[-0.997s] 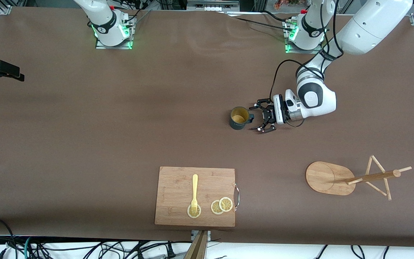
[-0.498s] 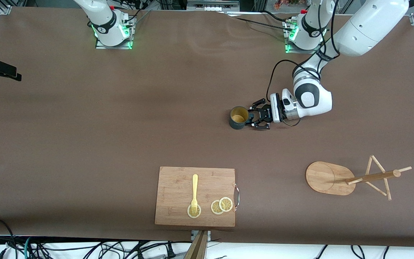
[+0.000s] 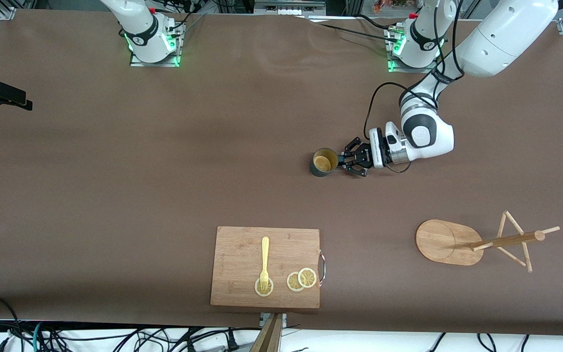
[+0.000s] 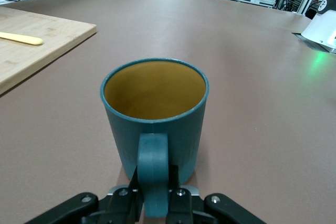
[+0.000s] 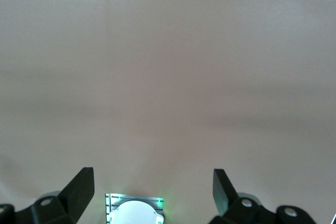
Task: Pass cup and hang on rack
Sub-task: 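Lift the mug with the left gripper toward the wooden rack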
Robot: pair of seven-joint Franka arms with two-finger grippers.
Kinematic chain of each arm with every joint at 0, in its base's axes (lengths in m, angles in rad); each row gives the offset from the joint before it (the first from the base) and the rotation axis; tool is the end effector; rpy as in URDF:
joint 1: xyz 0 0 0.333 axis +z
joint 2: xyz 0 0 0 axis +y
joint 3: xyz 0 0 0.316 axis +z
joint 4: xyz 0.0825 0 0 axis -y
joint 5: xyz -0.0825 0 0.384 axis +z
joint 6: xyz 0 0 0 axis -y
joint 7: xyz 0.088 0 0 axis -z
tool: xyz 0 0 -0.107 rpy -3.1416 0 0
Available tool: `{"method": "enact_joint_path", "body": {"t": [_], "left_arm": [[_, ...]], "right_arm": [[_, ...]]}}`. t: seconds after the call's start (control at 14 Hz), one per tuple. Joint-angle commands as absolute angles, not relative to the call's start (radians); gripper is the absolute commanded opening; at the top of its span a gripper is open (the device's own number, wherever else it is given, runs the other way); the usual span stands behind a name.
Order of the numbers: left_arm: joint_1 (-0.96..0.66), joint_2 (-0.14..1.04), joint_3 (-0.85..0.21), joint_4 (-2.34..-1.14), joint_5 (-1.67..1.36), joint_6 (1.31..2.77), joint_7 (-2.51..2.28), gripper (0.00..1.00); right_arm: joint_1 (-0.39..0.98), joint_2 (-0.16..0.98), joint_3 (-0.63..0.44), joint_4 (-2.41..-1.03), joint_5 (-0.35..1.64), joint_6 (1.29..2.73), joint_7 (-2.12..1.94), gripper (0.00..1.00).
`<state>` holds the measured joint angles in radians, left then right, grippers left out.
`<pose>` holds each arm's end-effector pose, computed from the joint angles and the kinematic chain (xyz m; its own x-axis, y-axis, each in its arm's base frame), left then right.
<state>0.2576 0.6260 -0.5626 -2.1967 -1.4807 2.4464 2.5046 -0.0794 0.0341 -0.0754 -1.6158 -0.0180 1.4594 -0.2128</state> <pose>0.4860 -0.1785 0.1207 0.1999 -0.4752 0.8568 -0.9780 -0.1500 0.1450 0.5419 -0.0860 0.5763 0.9802 0.0583 -0.1893 0.0556 -0.9983 -0.0199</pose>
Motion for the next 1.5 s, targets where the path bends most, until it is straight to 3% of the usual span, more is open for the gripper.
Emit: {"method": "enact_joint_path", "body": {"t": [0.0,0.5,1.42], "left_arm": [[0.304,0.626,-0.568,-2.187,-1.514,2.383,2.539,0.0],[0.428,0.54,-0.563,-2.187,-1.425,2.194,2.23,0.0],[0.9,0.486,-0.56,-2.116,-1.019,1.57,1.61,0.0]], "right_arm": [[-0.078,0.038,-0.071,-1.606,-0.012,1.45,-0.23,1.0],[-0.069,0.055,-0.077,-1.606,-0.011,1.482,-0.229,1.0],[-0.074,0.078,-0.08,-1.606,-0.009,1.515,-0.226,1.0]]}}
